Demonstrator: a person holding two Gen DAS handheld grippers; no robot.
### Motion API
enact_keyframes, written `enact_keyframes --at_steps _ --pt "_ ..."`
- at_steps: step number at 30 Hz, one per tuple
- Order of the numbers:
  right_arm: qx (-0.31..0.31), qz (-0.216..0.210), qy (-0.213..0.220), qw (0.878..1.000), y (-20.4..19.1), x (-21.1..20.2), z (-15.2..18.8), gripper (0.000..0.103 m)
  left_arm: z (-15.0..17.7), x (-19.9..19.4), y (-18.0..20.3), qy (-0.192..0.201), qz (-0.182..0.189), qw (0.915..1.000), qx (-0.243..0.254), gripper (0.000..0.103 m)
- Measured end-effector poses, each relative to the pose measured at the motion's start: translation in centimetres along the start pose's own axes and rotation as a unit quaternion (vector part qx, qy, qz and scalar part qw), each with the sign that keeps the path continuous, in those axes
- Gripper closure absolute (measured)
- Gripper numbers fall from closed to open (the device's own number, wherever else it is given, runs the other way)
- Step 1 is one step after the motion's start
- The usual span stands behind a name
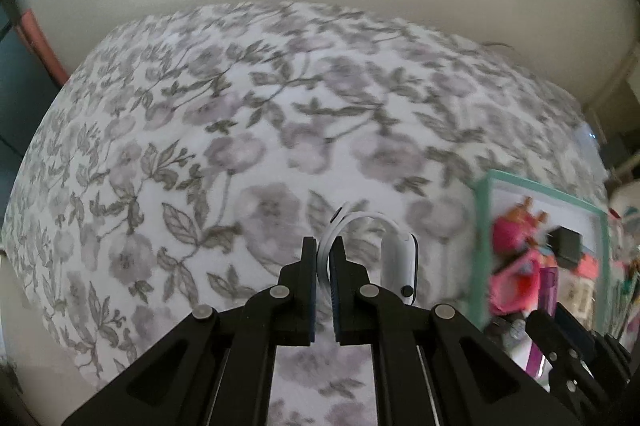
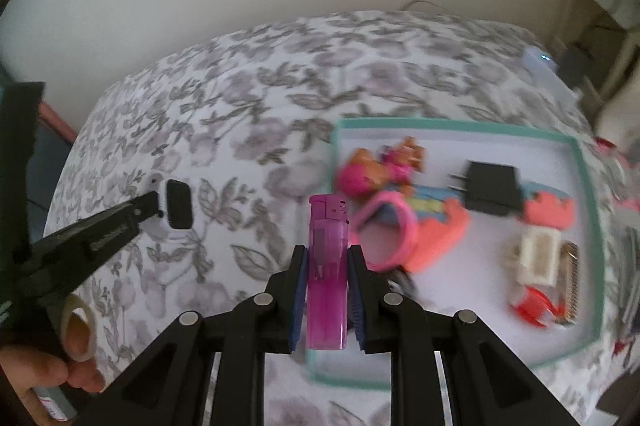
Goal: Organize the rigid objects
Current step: 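Carry the pink lighter and white watch over the tray with both tools, then open both tools to release the lighter and watch in the tray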
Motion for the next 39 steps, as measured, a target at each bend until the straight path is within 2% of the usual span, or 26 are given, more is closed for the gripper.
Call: enact_keyframes --at_steps 7,13,24,34,36,37,38,39 --pt "0.039 0.034 -0.005 0.999 5.0 -1.1 1.6 0.082 2.2 -1.8 6.4 0.003 0.058 0.9968 0.056 0.097" --pt "0.074 0.071 -0.035 0.994 9.3 0.0 3.3 0.082 5.2 -0.7 11.1 -0.033 0.092 0.9905 0.096 0.097" --pt "0.099 0.092 -0.08 0.988 12.1 2.1 5.2 0.082 9.2 2.1 14.9 -0.09 0.089 0.9808 0.148 0.097" --pt "0.101 0.1 -0.111 0.984 12.6 3.7 6.4 0.081 10.2 3.2 15.1 -0.106 0.078 0.9793 0.154 0.095" --pt "0.099 0.101 -0.113 0.984 12.6 3.8 6.4 0.08 10.1 3.2 14.9 -0.107 0.078 0.9797 0.15 0.087" --pt "0.098 0.103 -0.113 0.983 12.6 3.8 6.4 0.077 10.0 3.1 14.8 -0.105 0.077 0.9802 0.149 0.071" --pt "0.098 0.103 -0.113 0.983 12.6 3.8 6.5 0.07 9.9 3.0 14.8 -0.103 0.077 0.9804 0.149 0.055" --pt "0.101 0.103 -0.112 0.983 12.6 3.8 6.4 0.067 9.8 2.9 14.6 -0.101 0.074 0.9808 0.15 0.05"
Point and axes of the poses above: each gripper's, at about its wrist camera, not at the fingertips, and x roughly the way its jaws point, y to its right, z to its underside, the point moved 8 cm from there along x, roughly the way its jaws point, and after that the axes turned 6 degrees about z, right-handed, at the moved point
